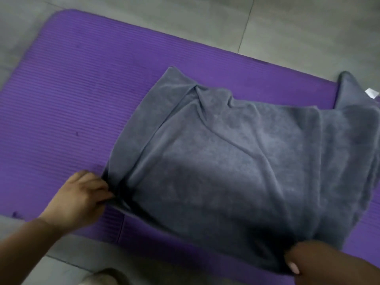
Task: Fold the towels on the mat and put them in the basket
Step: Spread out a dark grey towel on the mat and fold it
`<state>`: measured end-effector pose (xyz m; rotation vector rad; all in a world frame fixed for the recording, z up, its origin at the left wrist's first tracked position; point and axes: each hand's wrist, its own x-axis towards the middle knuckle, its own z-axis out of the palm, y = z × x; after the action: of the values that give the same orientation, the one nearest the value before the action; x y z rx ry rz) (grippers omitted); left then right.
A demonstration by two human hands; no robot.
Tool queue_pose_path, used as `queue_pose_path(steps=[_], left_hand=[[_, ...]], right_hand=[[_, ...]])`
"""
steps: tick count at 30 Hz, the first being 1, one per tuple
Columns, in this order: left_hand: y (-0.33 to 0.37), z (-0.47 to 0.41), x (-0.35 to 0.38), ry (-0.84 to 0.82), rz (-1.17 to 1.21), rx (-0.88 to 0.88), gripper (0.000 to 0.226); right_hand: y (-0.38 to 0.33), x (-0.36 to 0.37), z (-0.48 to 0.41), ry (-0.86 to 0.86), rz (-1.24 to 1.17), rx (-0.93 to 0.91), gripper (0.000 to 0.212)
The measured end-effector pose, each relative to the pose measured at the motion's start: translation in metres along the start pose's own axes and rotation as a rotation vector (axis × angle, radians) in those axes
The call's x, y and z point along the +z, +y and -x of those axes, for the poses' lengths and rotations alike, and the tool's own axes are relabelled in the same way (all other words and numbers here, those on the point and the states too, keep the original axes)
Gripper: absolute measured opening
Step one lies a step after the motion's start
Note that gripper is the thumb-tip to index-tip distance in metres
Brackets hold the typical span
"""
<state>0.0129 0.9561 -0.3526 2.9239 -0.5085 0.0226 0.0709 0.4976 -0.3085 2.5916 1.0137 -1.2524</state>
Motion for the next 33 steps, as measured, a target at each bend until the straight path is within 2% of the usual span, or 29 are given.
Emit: queue_pose_path(steps=[2,4,6,7,9,11,15,22,26,28,31,33], left_hand=[[0.0,0.004,-0.003,-0.053,0.081,-0.027,0.029],[-0.004,-0.007,-0.011,-0.054,0.139,-0.102,0.055],[-0.007,-0.033,-0.023,0.024,0.166,-0.197,0.065],[-0.009,-0.05,-0.026,0.059,0.184,-0.253,0.061],[-0.017,-0.085,-0.029,0.103,0.203,-0.353,0.049],[-0.026,-0.123,-0.029,0.112,0.148,-0.339,0.049],[-0.03,-0.207,-0.027,-0.081,-0.023,-0.298,0.036],[-0.011,-0.308,-0.006,-0.145,-0.2,-0.323,0.045],[-0.012,-0.317,0.007,-0.242,-0.121,-0.387,0.039],[-0.018,-0.317,0.007,-0.214,-0.053,-0.432,0.033],[-0.043,-0.319,-0.006,-0.005,0.072,-0.616,0.032],[-0.066,-0.32,-0.019,0.099,0.092,-0.681,0.032]], right_hand=[[0.003,-0.018,-0.014,0.192,0.156,-0.076,0.023],[0.002,-0.049,-0.045,0.339,0.288,-0.144,0.029],[-0.001,-0.082,-0.08,0.522,0.384,-0.158,0.03],[-0.005,-0.092,-0.101,0.583,0.399,-0.102,0.033],[-0.023,-0.103,-0.133,0.67,0.281,0.077,0.052],[-0.044,-0.103,-0.155,0.785,0.15,0.227,0.05],[-0.055,-0.067,-0.166,0.879,0.19,0.143,0.059],[-0.025,-0.032,-0.14,0.904,0.154,0.315,0.052],[-0.028,-0.033,-0.138,0.912,0.112,0.36,0.05],[-0.032,-0.033,-0.136,0.934,0.103,0.36,0.05],[-0.042,-0.031,-0.136,0.978,0.116,0.301,0.052],[-0.049,-0.032,-0.144,0.947,0.127,0.281,0.054]])
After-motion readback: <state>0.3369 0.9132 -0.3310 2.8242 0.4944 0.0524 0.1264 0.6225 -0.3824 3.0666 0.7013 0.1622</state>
